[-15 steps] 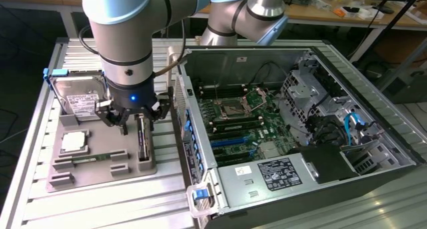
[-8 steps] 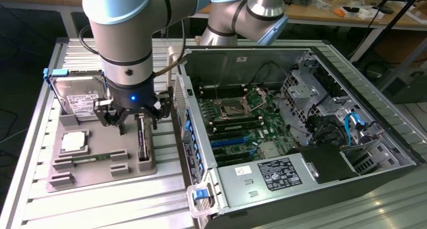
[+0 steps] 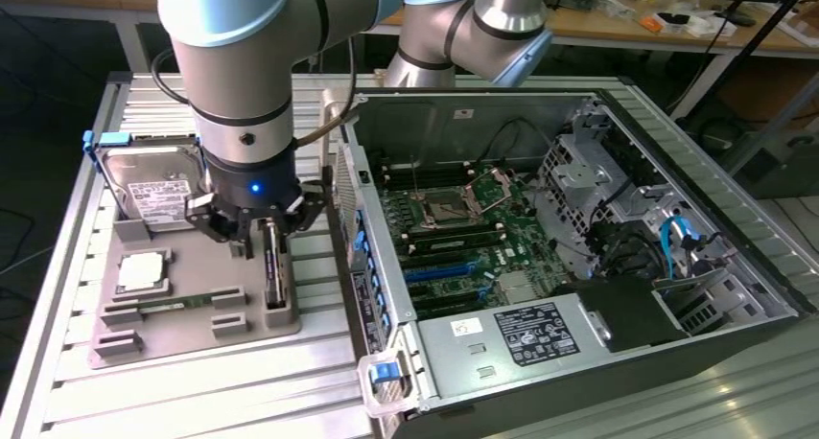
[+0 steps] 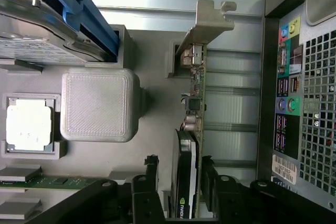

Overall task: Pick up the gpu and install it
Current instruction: 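Pick up the gpu and move the gpu toward the slot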

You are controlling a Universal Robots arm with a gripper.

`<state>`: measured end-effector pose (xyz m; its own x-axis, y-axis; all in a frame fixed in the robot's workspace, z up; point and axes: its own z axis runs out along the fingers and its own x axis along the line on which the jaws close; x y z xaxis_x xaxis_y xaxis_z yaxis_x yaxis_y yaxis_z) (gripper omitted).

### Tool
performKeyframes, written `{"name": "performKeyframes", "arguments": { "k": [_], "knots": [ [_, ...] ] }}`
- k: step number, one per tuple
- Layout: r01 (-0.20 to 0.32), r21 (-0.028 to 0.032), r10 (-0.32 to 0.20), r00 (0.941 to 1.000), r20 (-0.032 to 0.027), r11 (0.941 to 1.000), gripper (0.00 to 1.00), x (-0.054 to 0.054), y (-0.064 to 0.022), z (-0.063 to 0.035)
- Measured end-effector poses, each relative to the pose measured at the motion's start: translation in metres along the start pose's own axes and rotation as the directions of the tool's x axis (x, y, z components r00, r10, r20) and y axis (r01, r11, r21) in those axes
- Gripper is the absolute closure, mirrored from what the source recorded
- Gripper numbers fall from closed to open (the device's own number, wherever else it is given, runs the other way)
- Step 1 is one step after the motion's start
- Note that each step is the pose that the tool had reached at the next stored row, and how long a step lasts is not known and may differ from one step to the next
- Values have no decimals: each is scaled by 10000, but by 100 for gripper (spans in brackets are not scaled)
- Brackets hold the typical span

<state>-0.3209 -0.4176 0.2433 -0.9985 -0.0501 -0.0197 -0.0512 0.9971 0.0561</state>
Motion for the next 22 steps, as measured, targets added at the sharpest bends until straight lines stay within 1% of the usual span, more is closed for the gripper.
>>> {"name": "performKeyframes", "arguments": {
  "k": [3, 5, 12, 14, 15, 17, 18, 19, 20, 22],
  "knots": [
    [-1, 0, 1, 10000, 1, 10000, 71, 0, 0, 0],
    [-1, 0, 1, 10000, 0, 10000, 73, 0, 0, 0],
    [-1, 0, 1, 10000, 0, 10000, 73, 0, 0, 0],
    [-1, -1, 1, 10000, 0, 10000, 73, 0, 1, -23],
    [-3, 7, 3, 10000, 1, 10000, 73, -1, 7, -67],
    [1, 60, -1, 10000, 1, 10000, 73, -3, 17, -153],
    [2, 85, -2, 10000, 3, 10000, 73, -4, 23, -225],
    [1, 112, -1, 10000, 3, 9999, 73, -5, 26, -276],
    [2, 136, -2, 10000, 8, 9999, 73, -7, 31, -357],
    [2, 156, -2, 10000, 7, 9999, 73, -9, 37, -462]
  ]
}}
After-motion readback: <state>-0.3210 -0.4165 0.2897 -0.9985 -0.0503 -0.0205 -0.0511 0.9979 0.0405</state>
